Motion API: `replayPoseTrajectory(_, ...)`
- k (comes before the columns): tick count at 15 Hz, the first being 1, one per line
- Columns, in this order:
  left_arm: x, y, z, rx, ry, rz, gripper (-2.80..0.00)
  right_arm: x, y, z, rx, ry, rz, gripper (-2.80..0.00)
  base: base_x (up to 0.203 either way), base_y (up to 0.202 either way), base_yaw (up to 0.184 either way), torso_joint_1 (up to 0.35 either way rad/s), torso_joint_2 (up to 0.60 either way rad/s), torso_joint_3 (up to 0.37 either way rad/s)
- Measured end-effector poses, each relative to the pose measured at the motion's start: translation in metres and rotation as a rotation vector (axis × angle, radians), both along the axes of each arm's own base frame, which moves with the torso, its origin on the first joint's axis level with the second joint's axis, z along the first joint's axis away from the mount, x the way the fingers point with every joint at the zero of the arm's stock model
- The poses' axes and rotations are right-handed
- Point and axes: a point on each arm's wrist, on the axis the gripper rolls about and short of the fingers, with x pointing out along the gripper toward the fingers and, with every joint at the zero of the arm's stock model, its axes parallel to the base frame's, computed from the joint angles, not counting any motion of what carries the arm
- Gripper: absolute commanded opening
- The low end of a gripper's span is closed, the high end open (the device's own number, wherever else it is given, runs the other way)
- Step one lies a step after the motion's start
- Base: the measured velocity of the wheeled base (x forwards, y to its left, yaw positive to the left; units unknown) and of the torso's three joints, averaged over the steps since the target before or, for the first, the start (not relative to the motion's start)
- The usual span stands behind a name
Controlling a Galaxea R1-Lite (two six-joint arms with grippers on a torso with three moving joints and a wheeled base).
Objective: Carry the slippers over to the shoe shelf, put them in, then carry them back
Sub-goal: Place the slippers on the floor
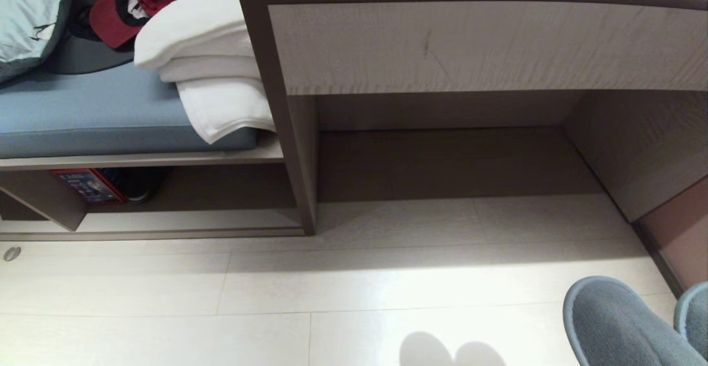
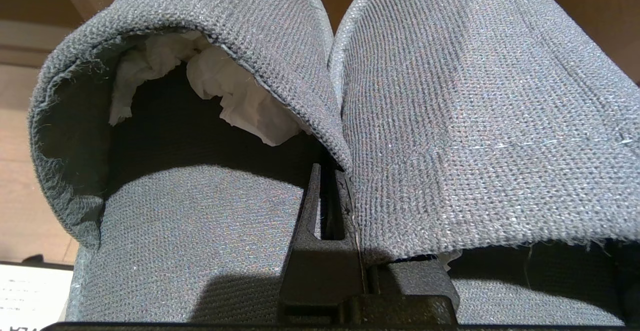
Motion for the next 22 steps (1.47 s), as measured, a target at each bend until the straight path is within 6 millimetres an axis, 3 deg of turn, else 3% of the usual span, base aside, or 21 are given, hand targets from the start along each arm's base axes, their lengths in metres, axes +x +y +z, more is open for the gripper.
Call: replayPoseTrajectory(22, -0.0001, 0.0000, 0.0002, 0.000, -0.001, 0.000, -2.80, 0.0000, 0.0000, 0.0001, 0.000, 0.000, 0.000, -2.80, 0.000, 0.000, 0.000, 0.003, 0.00, -0.196)
